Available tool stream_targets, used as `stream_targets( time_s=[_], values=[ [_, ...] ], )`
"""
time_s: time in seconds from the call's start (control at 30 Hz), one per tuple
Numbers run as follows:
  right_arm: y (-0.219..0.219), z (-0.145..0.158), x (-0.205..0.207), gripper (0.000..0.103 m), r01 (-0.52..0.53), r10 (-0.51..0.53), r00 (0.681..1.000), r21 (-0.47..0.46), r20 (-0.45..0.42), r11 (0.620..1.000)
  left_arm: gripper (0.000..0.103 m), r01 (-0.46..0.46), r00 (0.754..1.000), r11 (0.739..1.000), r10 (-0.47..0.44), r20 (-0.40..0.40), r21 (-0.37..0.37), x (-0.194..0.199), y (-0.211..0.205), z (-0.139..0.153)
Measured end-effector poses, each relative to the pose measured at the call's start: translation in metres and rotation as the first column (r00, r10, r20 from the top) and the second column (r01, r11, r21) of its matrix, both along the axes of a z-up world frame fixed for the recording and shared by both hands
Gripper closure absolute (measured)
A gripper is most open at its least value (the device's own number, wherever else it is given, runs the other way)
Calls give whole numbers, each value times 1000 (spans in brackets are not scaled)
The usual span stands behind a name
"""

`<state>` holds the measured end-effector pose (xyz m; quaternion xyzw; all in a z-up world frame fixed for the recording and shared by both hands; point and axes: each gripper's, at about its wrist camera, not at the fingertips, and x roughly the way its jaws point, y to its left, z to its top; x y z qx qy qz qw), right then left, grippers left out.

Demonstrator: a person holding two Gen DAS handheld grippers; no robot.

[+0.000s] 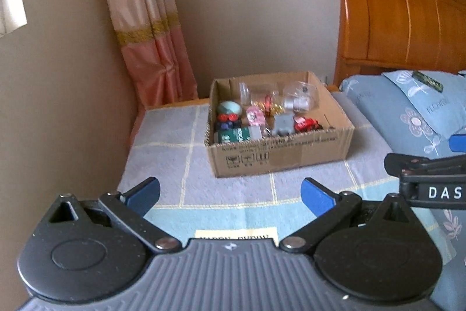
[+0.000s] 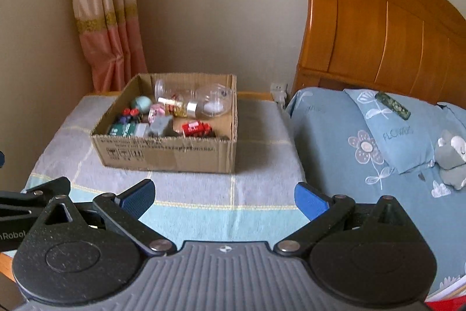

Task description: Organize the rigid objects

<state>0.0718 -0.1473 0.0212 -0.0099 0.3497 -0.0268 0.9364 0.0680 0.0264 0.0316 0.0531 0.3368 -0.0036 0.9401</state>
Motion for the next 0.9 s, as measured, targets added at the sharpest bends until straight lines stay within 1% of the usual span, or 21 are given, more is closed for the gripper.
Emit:
stream_targets(
  time_s=[0.17,0.5,0.9],
  values=[
    [-1,0,2,0,-2,2,1000,4,-7,1000,1,-26,1000,1000,26,-6,-5,4,1,-2],
    [5,-4,3,0,-6,6,1000,-2,-21,1000,1,-46,999,999,46,-18,-4,4,2,-4],
    [5,-3,1,0,-7,7,1000,0,-18,1000,1,-49,999,999,49,-17,-4,2,1,-1]
  ],
)
